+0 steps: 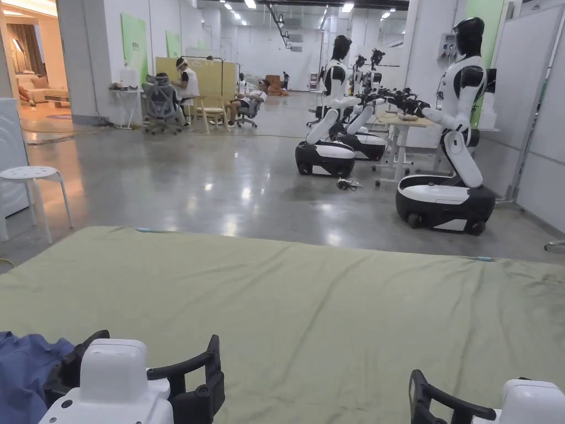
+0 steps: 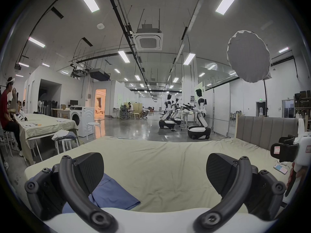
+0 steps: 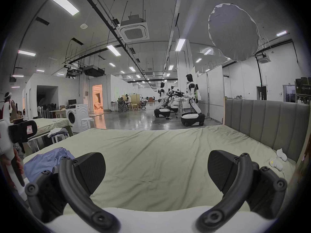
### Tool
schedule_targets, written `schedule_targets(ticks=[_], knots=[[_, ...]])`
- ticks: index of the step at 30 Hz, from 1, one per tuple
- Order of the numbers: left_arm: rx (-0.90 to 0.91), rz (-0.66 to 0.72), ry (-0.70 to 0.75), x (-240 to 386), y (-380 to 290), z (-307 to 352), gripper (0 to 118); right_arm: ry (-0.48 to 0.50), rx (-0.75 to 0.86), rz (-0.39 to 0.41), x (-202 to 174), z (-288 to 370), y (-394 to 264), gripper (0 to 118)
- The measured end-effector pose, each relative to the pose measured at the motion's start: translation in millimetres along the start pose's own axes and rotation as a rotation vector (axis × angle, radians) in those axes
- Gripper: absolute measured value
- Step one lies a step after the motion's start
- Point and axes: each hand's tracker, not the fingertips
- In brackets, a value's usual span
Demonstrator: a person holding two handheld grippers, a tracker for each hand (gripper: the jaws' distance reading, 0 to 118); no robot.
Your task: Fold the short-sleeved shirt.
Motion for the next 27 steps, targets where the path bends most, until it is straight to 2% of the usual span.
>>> schedule_targets(ticks=[12, 14, 16, 17, 18, 19, 20, 21, 23, 27], knots=[[-0.041, -0.004, -0.004, 5.8, -3.3, -0.6, 118, 0.015, -0.008, 0.011, -3.1, 1.9, -1.8, 118], [-0.059, 0.0, -0.017, 5.0, -4.7, -0.4, 115, 0.025, -0.007, 0.018, -3.0, 3.8, -1.9, 108], [-0.061, 0.02, -0.064, 3.4, -5.8, 2.3, 106, 0.033, -0.002, 0.03, -3.8, 7.0, -1.6, 94], [-0.042, 0.021, -0.053, 2.5, -6.1, 5.2, 106, 0.036, -0.003, 0.037, -4.6, 8.2, -1.2, 94], [-0.031, 0.029, -0.057, 4.2, -5.7, 7.5, 76, 0.029, -0.006, 0.047, -6.1, 8.3, -1.1, 57], [-0.021, 0.018, -0.031, 6.9, -5.2, 7.7, 36, 0.002, -0.011, 0.063, -7.3, 7.8, -1.9, 26], [-0.024, 0.0, -0.001, 8.1, -5.4, 6.4, 0, -0.044, -0.007, 0.074, -8.0, 8.0, -3.1, 7], [-0.005, 0.01, 0.004, 7.7, -6.0, 8.7, 0, -0.025, -0.004, 0.06, -7.5, 9.3, -3.4, 6], [-0.025, 0.047, -0.073, 4.4, -4.4, 8.4, 0, 0.011, -0.018, 0.032, -3.8, 9.3, -3.4, 1], [-0.018, 0.031, -0.053, 6.7, -4.9, 8.5, 0, -0.01, -0.023, 0.05, -5.5, 8.9, -4.7, 1]])
